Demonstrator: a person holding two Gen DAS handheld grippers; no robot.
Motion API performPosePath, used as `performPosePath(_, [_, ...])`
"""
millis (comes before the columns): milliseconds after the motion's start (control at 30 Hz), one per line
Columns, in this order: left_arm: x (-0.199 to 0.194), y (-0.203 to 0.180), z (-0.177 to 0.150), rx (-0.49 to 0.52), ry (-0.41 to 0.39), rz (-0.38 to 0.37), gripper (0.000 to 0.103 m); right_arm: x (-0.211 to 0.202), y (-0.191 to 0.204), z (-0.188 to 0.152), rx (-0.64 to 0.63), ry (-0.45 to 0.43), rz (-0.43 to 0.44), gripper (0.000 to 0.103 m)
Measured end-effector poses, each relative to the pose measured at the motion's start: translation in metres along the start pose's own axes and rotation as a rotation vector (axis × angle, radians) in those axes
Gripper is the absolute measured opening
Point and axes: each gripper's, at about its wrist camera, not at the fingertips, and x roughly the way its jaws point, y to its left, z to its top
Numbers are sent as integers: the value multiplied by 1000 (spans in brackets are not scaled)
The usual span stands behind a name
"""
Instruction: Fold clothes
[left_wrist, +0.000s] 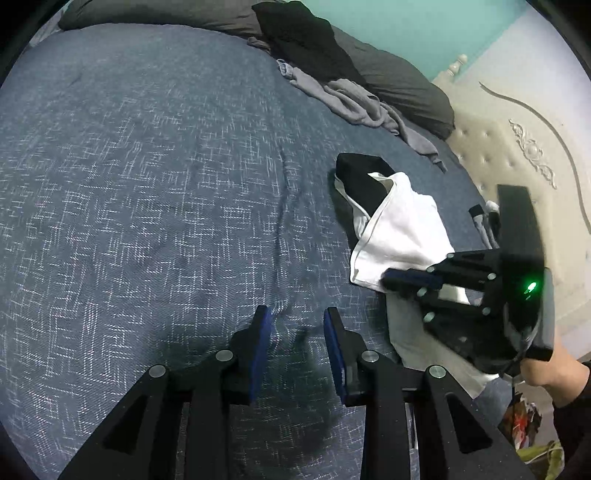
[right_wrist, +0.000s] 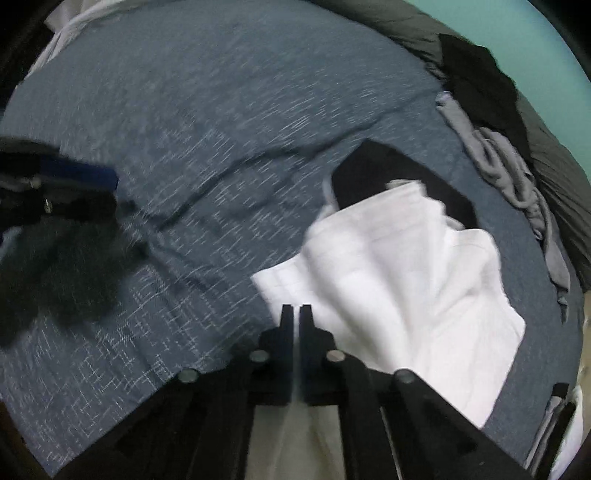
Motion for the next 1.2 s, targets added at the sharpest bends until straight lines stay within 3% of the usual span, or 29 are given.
performPosePath(233, [2,-3,0,3,4,-2,32,-4,0,1,-3,-7,71,3])
performPosePath(267, [2,-2,0,2,3,-2,32,-1,2,3,-3,3,75,7])
performPosePath(333, [0,-1,-1,0,1,-1,32,5,6,5,-7,14,60,26])
performPosePath(367, [-1,-1,-1,-1,0,-1,32,10,6,6,6,23,77,26])
performPosePath(533, [-2,-1,0,-1,-1,-6,32,24,10,8,0,38,72,26])
performPosePath(600, [-2,0,1,-2,-2,-6,32,22,3,8,36,18,87,18])
performPosePath(633, [-2,0,1,-4,-3,-6,32,20,-1,8,54,9,94,9])
performPosePath(700, [-2,1,1,-7,-3,-5,32,14,-10,8,82,-13,107,6])
performPosePath(1033, [0,-5,-2,6,5,-16,32,-58,-63,5,253,-198,158,5])
performPosePath(1200, [3,-8,-3,14,14,-16,32,-81,-130,-13,416,-241,128,5])
